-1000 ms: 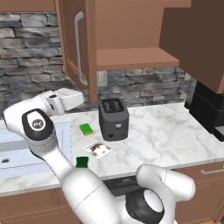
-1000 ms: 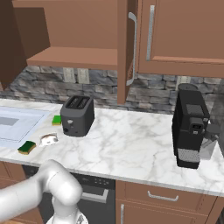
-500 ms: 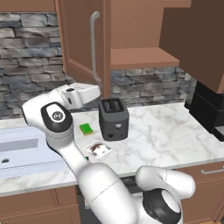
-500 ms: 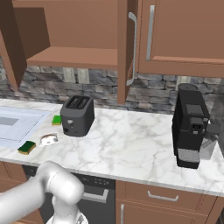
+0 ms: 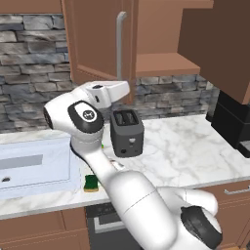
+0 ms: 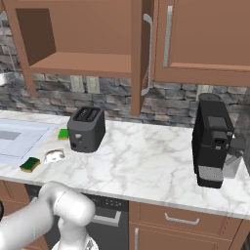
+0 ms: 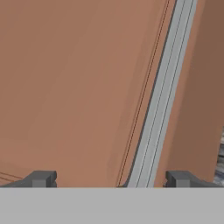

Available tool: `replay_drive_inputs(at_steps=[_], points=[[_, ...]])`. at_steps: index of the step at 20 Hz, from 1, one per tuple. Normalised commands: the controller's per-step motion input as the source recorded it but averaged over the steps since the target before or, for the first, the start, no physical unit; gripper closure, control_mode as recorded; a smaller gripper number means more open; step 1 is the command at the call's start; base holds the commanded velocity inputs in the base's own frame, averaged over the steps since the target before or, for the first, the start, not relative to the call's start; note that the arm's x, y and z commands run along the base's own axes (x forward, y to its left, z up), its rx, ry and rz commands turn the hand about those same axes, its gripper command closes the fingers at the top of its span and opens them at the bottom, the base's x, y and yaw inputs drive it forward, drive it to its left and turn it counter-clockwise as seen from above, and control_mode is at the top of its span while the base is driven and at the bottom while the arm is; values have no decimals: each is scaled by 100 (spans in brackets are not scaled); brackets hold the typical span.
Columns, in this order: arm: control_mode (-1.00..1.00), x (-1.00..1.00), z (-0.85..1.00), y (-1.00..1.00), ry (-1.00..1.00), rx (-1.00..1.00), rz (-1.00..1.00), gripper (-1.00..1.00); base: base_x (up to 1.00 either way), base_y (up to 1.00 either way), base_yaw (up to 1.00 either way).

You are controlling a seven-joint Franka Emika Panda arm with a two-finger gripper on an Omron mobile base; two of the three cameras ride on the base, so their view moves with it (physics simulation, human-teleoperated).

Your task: Open the cabinet. Pick the sponge and place it next to the sink. Then close the cabinet.

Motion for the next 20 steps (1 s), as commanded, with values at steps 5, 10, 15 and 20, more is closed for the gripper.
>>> replay_drive_inputs(at_steps=[5,10,15,20], points=[[-100,12,4,-41,0,0,3,-100,0,0,0],[-100,18,0,-35,0,0,2,-100,0,0,0],[-100,25,2,-26,0,0,4,-100,0,0,0],[-100,32,5,-15,0,0,0,-100,0,0,0]])
